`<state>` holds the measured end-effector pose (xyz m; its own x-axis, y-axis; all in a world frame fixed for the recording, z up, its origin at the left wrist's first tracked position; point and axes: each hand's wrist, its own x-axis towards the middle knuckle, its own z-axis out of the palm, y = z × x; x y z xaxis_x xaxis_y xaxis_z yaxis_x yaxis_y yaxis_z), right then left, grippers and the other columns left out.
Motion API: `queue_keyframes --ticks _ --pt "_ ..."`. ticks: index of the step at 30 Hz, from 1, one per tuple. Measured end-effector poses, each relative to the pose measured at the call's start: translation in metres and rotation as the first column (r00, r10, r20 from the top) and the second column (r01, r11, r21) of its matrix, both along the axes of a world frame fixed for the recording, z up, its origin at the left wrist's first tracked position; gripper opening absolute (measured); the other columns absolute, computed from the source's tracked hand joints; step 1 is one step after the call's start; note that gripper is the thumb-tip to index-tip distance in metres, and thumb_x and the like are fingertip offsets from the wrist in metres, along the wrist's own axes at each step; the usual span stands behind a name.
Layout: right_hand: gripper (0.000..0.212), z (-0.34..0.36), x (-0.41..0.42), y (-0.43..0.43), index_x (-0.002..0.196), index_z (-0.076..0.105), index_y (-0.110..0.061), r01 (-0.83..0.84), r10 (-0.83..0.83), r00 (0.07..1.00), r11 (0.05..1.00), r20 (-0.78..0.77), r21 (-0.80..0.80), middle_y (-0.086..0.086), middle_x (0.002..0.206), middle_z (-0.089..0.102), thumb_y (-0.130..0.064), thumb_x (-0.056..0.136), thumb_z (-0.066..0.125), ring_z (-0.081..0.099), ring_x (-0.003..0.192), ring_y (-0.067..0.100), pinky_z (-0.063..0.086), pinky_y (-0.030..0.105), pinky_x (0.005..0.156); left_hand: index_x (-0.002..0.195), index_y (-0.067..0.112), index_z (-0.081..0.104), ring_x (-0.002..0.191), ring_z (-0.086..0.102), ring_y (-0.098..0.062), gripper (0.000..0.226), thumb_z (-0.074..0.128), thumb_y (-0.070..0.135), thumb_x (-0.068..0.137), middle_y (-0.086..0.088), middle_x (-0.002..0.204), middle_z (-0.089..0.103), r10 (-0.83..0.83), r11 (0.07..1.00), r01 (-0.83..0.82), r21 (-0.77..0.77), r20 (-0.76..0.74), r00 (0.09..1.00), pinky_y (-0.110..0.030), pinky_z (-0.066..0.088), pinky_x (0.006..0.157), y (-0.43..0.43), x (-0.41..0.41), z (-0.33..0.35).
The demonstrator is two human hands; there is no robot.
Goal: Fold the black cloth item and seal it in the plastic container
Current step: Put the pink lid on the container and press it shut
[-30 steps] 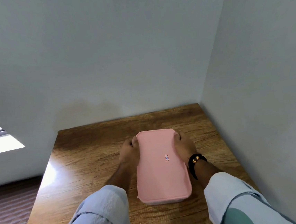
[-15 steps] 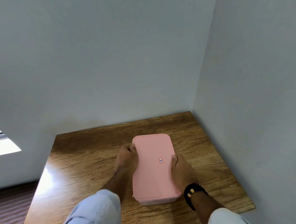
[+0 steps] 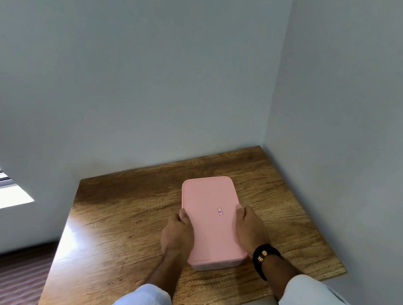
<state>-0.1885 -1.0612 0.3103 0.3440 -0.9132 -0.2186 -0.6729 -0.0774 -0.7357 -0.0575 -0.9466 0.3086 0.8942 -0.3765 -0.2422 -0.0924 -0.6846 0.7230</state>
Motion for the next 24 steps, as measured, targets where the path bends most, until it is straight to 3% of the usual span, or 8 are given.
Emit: queue_keyframes --ticks 3,6,10,11,13,15,19,24 --pt "0.036 -0.004 -0.011 0.016 0.106 0.058 -0.017 0.050 -0.050 0.999 0.997 0.002 -0.065 -0.006 0.078 0.060 -0.040 0.108 0.031 0.058 0.072 0.014 0.044 0.032 0.065 0.117 0.015 0.064 0.078 0.065 -0.017 0.050 0.031 0.051 0.108 -0.004 0.100 0.069 -0.004 1.000 0.005 -0.003 0.006 1.000 -0.032 0.053 0.067 0.000 -0.001 0.004" --pt "0.033 -0.004 -0.019 0.027 0.101 0.057 -0.021 0.050 -0.051 0.999 0.994 0.001 -0.101 -0.009 0.076 0.060 -0.038 0.109 0.030 0.056 0.068 0.007 0.043 0.026 0.056 0.112 0.017 0.061 0.080 0.066 -0.018 0.043 0.033 0.050 0.108 -0.004 0.098 0.071 -0.022 1.000 0.022 -0.020 0.013 1.000 -0.040 0.060 0.077 0.002 -0.003 0.005" --pt "0.034 0.008 -0.025 0.015 0.102 0.059 -0.021 -0.073 0.070 0.995 0.997 -0.071 -0.036 -0.005 0.075 0.061 -0.038 0.107 0.030 0.056 0.066 0.010 0.038 0.027 0.054 0.135 0.024 0.049 0.078 0.066 -0.011 0.034 0.038 0.037 0.105 0.005 0.105 0.068 -0.153 0.988 0.153 0.003 0.126 0.980 -0.031 0.054 0.059 -0.005 0.008 0.013" --pt "0.031 0.011 -0.025 0.008 0.101 0.058 -0.022 -0.091 0.089 0.991 0.996 -0.101 -0.014 -0.005 0.075 0.061 -0.039 0.105 0.032 0.056 0.066 0.011 0.040 0.028 0.055 0.143 0.026 0.045 0.080 0.066 -0.010 0.041 0.040 0.033 0.103 0.005 0.109 0.066 -0.193 0.981 0.194 0.011 0.162 0.968 -0.030 0.052 0.058 -0.010 0.015 0.015" --pt "0.022 0.019 -0.019 -0.006 0.102 0.053 -0.024 -0.101 0.098 0.985 0.995 -0.142 -0.014 -0.005 0.084 0.063 -0.040 0.102 0.038 0.061 0.073 0.013 0.048 0.032 0.062 0.156 0.031 0.036 0.099 0.069 -0.021 0.056 0.043 0.026 0.100 -0.003 0.128 0.063 -0.268 0.963 0.266 0.043 0.243 0.932 -0.032 0.054 0.071 -0.025 0.032 0.022" --pt "0.022 0.026 -0.002 -0.021 0.115 0.052 -0.021 -0.139 0.126 0.986 0.983 -0.110 -0.123 -0.001 0.103 0.065 -0.037 0.103 0.041 0.065 0.089 0.019 0.055 0.040 0.076 0.162 0.036 0.031 0.116 0.067 -0.031 0.060 0.042 0.028 0.103 -0.010 0.143 0.056 -0.327 0.945 0.310 0.104 0.303 0.895 -0.036 0.052 0.082 -0.042 0.049 0.026" --pt "0.045 0.024 0.043 -0.048 0.151 0.041 -0.011 -0.291 0.287 0.956 0.917 -0.055 -0.272 0.013 0.144 0.052 -0.023 0.107 0.038 0.051 0.130 0.029 0.045 0.042 0.108 0.156 0.038 0.044 0.125 0.063 -0.029 0.048 0.035 0.039 0.108 -0.007 0.146 0.055 -0.393 0.918 0.357 0.173 0.272 0.879 -0.045 0.054 0.102 -0.063 0.064 0.020" --pt "0.047 0.007 0.060 -0.063 0.152 0.042 -0.010 -0.312 0.301 0.950 0.909 -0.081 -0.277 0.013 0.148 0.050 -0.023 0.107 0.037 0.049 0.134 0.029 0.043 0.039 0.111 0.150 0.032 0.052 0.123 0.063 -0.029 0.044 0.037 0.035 0.109 -0.007 0.141 0.060 -0.336 0.942 0.327 0.080 0.295 0.894 -0.042 0.050 0.103 -0.066 0.065 0.004"
